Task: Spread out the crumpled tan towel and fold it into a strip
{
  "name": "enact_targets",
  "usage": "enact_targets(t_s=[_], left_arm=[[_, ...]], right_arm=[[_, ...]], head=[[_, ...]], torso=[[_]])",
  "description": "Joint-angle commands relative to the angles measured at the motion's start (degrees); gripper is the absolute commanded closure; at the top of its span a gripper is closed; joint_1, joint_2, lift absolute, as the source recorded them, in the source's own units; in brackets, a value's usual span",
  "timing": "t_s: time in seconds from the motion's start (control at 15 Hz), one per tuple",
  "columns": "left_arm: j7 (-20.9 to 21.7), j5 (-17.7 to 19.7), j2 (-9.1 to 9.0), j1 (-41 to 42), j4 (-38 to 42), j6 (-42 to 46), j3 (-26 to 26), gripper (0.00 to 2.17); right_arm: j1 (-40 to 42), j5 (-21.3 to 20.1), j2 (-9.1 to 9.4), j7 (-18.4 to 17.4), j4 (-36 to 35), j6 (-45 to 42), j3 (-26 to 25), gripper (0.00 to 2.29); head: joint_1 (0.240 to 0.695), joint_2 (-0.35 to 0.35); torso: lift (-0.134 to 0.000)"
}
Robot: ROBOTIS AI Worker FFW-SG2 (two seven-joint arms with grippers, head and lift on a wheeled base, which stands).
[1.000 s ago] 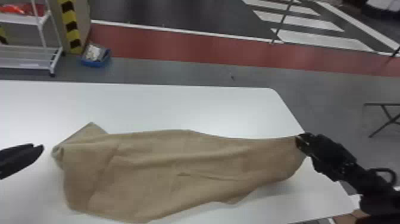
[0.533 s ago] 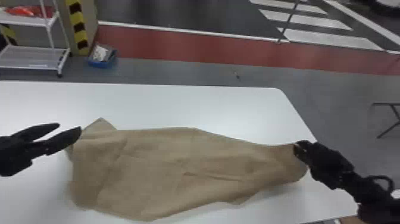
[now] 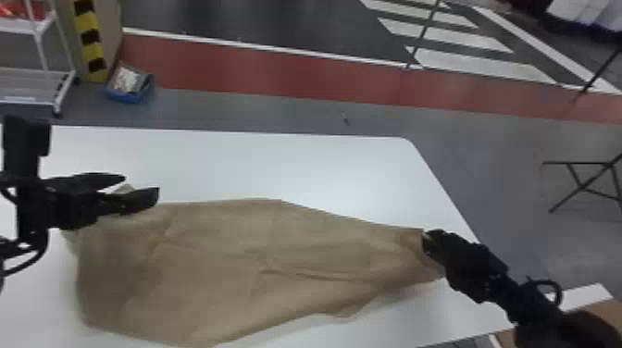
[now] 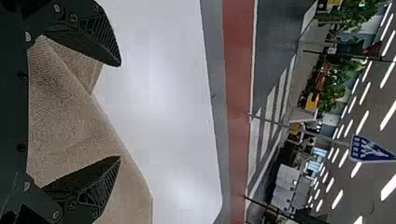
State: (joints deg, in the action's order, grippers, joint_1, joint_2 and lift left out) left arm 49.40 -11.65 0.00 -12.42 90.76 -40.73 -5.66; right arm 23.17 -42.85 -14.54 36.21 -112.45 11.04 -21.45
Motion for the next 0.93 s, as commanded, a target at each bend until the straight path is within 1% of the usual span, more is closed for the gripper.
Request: enact_targets(t_s=[0.0,0.13,0.27,0.33,0.47,0.67,0.87], left_arm=[[-0.62,-2.32,-0.15,-1.38,-3.14,2.1,1.61,0.21],[-2.55,-3.38,-0.15,-2.25,-5.16,2.62,2.14,0.21],[-7.12,-7.07,-0.15,-3.4,-7.62,4.73,4.25,0.21],[-8.62,-8.21,-0.15,-4.01,-8.85,4.73,4.78,0.21],[-8.97,-10.32,-0.15,-4.8,-10.25,4.73,5.48,0.3],[-13.19,-13.75,-0.15,-4.89,-11.31,4.56,6.98,0.3],[-13.54,-15.59,-0.15,-4.98,-11.92,4.38,7.77,0.45]], right_arm=[[0.21,-0.04,0.21,0.0,0.04,0.0,0.18,1.05],[0.48,-0.04,0.3,0.0,0.04,0.0,0.44,1.06],[0.65,-0.04,0.3,0.0,-0.05,0.0,0.62,1.05],[0.83,-0.04,0.39,0.0,-0.13,0.0,0.62,1.05],[1.27,-0.04,0.39,0.0,-0.4,0.0,0.53,1.05],[1.79,-0.04,0.39,0.0,-0.66,-0.18,0.36,1.05],[2.32,-0.04,0.39,0.0,-0.92,-0.18,0.44,1.05]], head=[[0.695,-0.315],[0.695,-0.317],[0.695,-0.309],[0.695,-0.303],[0.695,-0.294],[0.695,-0.286],[0.695,-0.276]], torso=[[-0.124],[-0.124],[-0.124],[-0.124],[-0.124],[-0.124],[-0.124]])
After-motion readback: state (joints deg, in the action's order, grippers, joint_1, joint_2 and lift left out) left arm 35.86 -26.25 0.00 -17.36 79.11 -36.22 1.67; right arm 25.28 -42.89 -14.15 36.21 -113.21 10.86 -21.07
